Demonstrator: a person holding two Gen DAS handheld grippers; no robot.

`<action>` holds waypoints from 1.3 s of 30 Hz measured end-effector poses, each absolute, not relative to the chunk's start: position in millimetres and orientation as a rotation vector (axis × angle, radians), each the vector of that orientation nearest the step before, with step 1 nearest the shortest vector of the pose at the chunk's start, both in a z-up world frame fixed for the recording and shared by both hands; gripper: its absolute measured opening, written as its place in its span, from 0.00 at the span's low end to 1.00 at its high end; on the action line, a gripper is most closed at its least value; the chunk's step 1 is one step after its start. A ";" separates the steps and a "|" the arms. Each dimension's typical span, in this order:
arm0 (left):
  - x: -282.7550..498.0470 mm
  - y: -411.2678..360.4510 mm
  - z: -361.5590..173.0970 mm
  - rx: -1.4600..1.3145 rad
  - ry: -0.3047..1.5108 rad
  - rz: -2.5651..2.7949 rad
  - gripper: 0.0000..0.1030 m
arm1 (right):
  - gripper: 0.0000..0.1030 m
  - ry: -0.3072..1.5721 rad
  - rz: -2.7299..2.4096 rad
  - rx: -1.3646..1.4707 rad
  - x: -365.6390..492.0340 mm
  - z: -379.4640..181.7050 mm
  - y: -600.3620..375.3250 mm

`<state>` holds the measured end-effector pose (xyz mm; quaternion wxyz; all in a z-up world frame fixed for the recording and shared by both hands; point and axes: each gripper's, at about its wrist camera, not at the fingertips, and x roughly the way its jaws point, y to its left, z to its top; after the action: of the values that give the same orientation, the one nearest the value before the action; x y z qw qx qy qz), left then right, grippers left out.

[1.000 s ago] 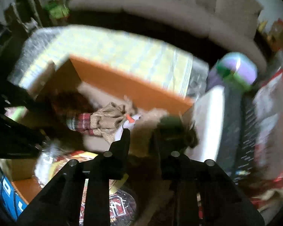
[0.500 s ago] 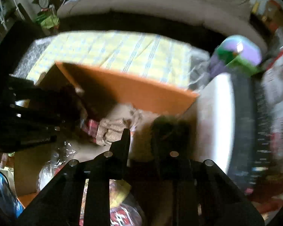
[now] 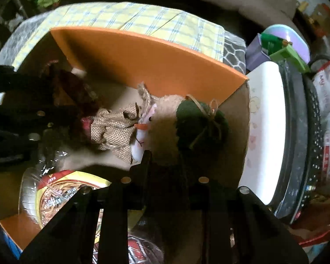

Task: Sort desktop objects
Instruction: 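Withdraw both tools from the box back over the table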

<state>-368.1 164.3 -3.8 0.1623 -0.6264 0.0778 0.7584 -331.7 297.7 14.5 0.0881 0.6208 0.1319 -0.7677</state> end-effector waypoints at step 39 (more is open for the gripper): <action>-84.3 54.2 121.4 -1.445 0.094 2.350 1.00 | 1.00 0.118 -2.586 1.290 -90.9 160.5 242.0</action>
<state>-84.3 54.2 121.4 0.1895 -0.5141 0.0334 0.8359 -90.9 242.0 160.5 0.1241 0.4425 0.0406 -0.8872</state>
